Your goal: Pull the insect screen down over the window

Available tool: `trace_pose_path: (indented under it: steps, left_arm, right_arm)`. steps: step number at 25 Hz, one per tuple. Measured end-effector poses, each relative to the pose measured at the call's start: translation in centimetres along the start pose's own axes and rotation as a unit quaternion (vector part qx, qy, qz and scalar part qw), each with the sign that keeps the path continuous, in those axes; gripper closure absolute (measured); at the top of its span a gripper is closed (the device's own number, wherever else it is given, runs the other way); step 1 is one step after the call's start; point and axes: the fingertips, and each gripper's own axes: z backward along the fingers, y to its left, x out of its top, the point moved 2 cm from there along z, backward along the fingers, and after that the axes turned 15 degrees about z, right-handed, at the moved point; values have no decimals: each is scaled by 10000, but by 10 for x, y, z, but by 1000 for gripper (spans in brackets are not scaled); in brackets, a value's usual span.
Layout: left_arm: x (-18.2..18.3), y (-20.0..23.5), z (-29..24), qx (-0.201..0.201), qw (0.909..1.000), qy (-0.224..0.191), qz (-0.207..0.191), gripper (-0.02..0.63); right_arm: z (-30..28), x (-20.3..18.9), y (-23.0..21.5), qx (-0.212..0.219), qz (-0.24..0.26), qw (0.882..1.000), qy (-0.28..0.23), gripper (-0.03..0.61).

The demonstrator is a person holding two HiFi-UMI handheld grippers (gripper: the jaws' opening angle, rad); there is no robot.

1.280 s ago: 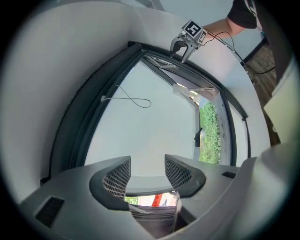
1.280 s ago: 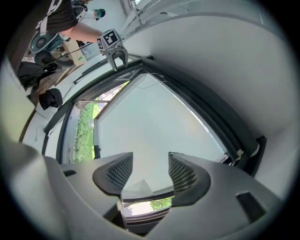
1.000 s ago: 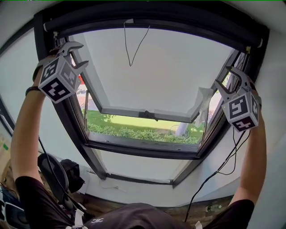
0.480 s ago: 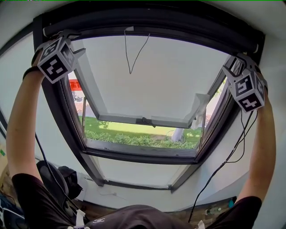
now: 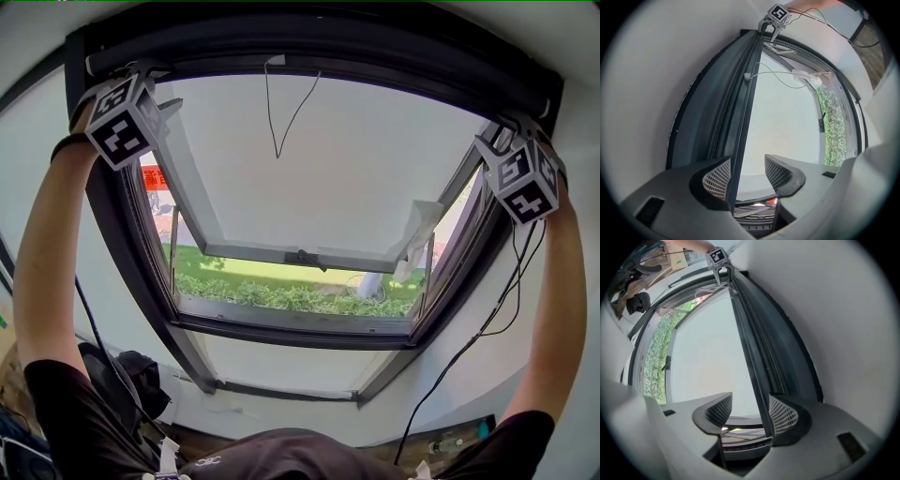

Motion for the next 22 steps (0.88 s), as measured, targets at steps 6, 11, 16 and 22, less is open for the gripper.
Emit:
trace_pose_path:
  steps: [6,11,16,22]
  left_arm:
    - [1,0,-9,41,9999,18,-145,390]
    - [-1,0,-9,95,9996,0,-251,428]
    - [-3,1,-10,52,9994,115,-320,457]
    - [-10,-18,-10,-233,9989,273,-305,491]
  right_arm:
    - [-17,-1,5,87,161,9998,127,316]
    - [-24,0,4,38,450,9987,236,324]
    - [-25,1,2,-112,467,9985,258,389]
    - [-21,-3,21,123,411,9988,244,446]
